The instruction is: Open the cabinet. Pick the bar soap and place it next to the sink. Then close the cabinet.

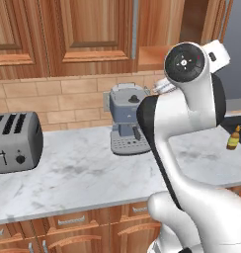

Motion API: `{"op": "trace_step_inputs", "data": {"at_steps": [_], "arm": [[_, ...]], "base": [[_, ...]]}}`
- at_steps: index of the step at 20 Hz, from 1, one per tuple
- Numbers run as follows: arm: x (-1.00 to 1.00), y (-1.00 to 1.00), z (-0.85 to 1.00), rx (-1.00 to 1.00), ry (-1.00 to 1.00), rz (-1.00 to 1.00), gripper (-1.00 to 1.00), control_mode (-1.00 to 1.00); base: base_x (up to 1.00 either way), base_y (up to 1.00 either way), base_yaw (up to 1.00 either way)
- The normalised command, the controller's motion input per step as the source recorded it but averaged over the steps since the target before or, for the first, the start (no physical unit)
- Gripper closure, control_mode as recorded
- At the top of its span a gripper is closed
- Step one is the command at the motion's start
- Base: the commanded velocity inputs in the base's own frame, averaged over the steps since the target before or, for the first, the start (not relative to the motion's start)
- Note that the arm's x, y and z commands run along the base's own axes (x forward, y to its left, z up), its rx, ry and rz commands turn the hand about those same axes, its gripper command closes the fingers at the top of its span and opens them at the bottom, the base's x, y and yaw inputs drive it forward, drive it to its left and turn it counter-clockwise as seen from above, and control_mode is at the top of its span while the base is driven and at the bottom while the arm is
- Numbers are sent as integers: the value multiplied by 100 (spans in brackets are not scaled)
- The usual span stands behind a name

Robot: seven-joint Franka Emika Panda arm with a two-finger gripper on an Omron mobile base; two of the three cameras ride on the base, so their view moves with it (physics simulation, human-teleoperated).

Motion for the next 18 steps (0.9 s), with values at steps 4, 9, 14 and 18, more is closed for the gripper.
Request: {"op": "trace_step_inputs", "data": {"at_steps": [4,9,14,18], "arm": [[96,27,-15,-37,2,-4,-100,-100],[95,-5,-27,-28,12,-3,-100,-100],[97,-52,-8,-7,32,-5,-100,-100],[49,-57,0,-3,26,-10,-100,-100]], "base": [[0,0,0],[0,0,0],[0,0,0],[0,0,0]]}}
